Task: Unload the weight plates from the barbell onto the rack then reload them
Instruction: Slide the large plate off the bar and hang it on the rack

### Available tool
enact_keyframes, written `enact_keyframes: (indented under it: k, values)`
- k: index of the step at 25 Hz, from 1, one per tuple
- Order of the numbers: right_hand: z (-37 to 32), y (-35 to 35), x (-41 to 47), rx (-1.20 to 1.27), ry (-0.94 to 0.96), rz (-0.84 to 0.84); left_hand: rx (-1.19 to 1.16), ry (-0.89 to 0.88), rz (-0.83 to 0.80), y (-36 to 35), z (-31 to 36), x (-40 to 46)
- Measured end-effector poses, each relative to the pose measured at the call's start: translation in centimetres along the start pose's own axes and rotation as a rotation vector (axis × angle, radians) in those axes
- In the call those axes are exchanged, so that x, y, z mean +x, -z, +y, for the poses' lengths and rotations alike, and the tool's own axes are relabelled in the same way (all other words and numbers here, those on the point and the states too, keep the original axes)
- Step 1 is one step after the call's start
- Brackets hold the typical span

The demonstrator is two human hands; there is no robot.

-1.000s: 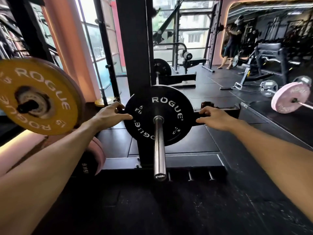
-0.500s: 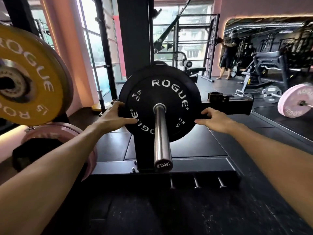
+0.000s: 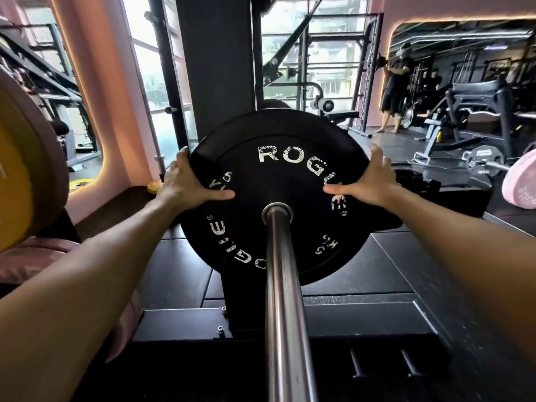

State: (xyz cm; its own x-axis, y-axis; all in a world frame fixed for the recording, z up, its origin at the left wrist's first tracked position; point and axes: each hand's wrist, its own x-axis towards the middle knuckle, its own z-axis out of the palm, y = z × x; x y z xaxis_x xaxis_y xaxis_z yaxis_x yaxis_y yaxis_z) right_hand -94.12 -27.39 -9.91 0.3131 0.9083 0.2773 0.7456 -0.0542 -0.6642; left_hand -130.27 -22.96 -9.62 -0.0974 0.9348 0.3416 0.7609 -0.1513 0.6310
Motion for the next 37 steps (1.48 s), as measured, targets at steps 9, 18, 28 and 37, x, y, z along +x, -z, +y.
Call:
enact_keyframes:
  k: [9, 18, 28, 37]
  values:
    - [0.1, -1.8, 4.4, 0.111, -0.008, 0.059, -0.153, -0.092, 0.128, -2.7, -1.4, 2.9]
    - [0.5, 0.0, -0.9, 0.206, -0.001, 0.080, -0.108, -0.116, 0.125, -0.5, -0.7, -1.3]
    - [-0.1, 5.3, -15.1, 0.217, 0.045, 0.073, -0.175, -0.101, 0.114, 5.2, -0.4, -16.1]
    - [-1.8, 10.6, -27.9, 0.214, 0.057, 0.061, -0.203, -0.068, 0.094, 10.1, -0.4, -28.9]
